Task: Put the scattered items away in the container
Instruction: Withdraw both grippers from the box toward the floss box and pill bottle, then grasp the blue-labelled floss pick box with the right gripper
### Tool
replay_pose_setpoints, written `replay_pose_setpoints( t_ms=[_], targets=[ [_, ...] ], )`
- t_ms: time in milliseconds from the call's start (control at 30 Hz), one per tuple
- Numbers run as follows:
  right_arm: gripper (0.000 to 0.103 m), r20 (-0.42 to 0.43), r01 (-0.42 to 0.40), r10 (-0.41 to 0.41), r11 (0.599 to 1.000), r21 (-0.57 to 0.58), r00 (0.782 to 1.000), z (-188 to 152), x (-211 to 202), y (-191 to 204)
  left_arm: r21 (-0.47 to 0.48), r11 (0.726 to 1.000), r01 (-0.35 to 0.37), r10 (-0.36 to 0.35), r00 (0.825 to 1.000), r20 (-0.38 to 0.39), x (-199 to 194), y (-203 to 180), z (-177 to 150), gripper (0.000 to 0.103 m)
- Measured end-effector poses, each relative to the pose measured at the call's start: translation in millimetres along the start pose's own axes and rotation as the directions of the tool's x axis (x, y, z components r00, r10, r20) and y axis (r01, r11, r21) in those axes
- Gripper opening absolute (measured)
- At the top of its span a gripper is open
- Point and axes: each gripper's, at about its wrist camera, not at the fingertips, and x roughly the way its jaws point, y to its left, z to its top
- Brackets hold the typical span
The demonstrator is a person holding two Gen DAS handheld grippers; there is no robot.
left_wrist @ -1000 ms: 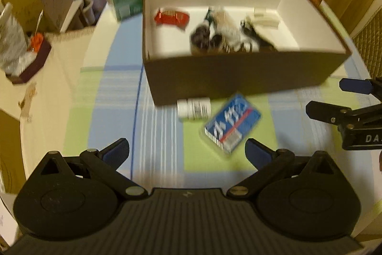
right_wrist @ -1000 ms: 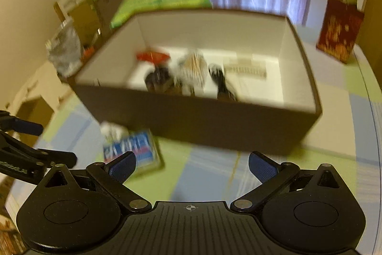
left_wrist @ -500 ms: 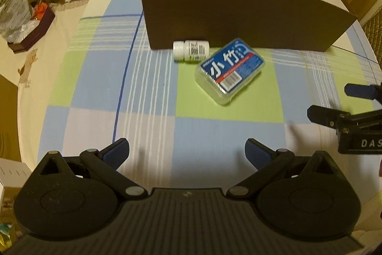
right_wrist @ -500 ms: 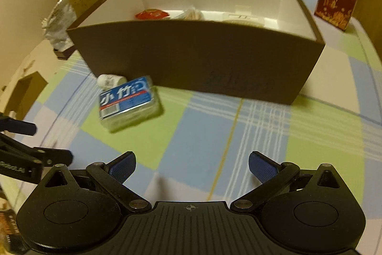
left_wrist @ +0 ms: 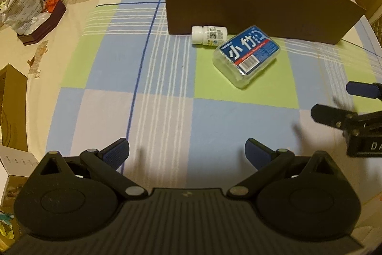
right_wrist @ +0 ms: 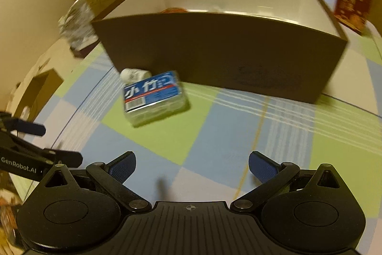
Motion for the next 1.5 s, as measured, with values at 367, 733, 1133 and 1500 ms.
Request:
replay_pose_setpoints(
  t_ms=[367, 733, 1133, 1500],
  targets=[
    [0.103, 0.02, -0.065, 0.066, 0.997, -0.03, 0.998, 15, 23, 16, -0.033, 0.999, -0.03, 0.03, 0.999, 0.012, 5, 31, 13, 0.102],
    [0.103, 0.018, -0.082, 0.085, 0.99, -0.113, 0.996, 32, 56, 27, -0.016, 1.0, -0.021, 0.022, 0.999, 0.025, 24, 48, 52, 0.102],
    [0.103, 0.019, -0.067, 0.072, 0.979, -0.194, 0.997, 41, 83, 34, 0.003, 1.0, -0.016, 0.016, 1.0, 0.002, 44, 53, 77, 0.102],
    [0.088, 0.031, -0.045, 0.055, 0.964, -0.263, 0.998, 30, 82, 38, 0.0, 1.0, -0.017, 0.017, 1.0, -0.004, 47, 51, 77, 0.102]
  ],
)
